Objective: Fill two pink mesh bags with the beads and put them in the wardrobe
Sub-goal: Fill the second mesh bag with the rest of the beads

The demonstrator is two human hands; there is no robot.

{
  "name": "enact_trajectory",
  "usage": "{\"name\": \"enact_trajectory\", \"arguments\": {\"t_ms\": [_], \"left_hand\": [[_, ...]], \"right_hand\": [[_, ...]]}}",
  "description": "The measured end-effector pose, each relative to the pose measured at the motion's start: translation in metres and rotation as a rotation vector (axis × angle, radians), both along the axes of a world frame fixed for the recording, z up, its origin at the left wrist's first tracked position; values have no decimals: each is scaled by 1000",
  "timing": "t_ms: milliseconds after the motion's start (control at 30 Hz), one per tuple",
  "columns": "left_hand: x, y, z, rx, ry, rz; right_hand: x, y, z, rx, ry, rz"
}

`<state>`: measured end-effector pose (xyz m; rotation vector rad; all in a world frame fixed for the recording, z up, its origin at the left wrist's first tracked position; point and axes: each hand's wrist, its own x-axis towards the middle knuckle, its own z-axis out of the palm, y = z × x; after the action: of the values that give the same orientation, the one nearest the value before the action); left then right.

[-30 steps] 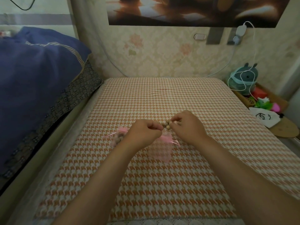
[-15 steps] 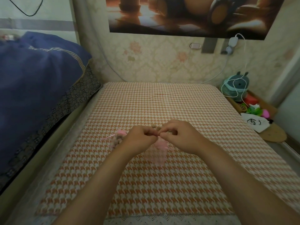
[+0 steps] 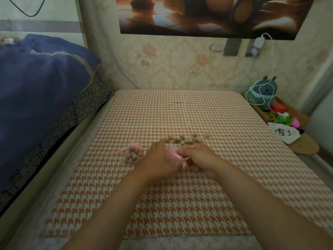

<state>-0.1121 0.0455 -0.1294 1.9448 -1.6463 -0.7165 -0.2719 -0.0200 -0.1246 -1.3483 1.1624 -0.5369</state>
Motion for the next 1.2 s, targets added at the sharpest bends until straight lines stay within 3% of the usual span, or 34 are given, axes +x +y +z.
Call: {"name": "enact_trajectory", "arguments": {"t_ms": [100, 167, 267, 333, 633, 800, 900, 1033, 1100, 1200], "left_hand": [[-6, -7, -8, -46, 153, 32], [-5, -10, -5, -58, 250, 50], [0, -9, -4, -71, 58, -23], [2, -5, -4, -47, -22, -73], [5, -7, -19, 8, -299, -239], [8, -8, -8, 196, -342, -281], [12, -13, 1, 261, -202, -219], [8, -28, 5, 3, -27, -29], [8, -41, 3, -102, -60, 29], [8, -61, -4, -82, -182, 26]], "right_hand": [[2, 0, 7, 138, -207, -33], [1, 2, 15, 124, -230, -19], [-4, 1, 18, -119, 103, 25], [-6, 0, 16, -153, 235, 50], [-4, 3, -5, -296, 433, 244], [-8, -3, -2, -312, 469, 311], [-16, -19, 0, -336, 431, 189], [-26, -36, -7, -578, 552, -51], [-29, -42, -11, -660, 596, -109], [-33, -58, -20, -686, 675, -108]]}}
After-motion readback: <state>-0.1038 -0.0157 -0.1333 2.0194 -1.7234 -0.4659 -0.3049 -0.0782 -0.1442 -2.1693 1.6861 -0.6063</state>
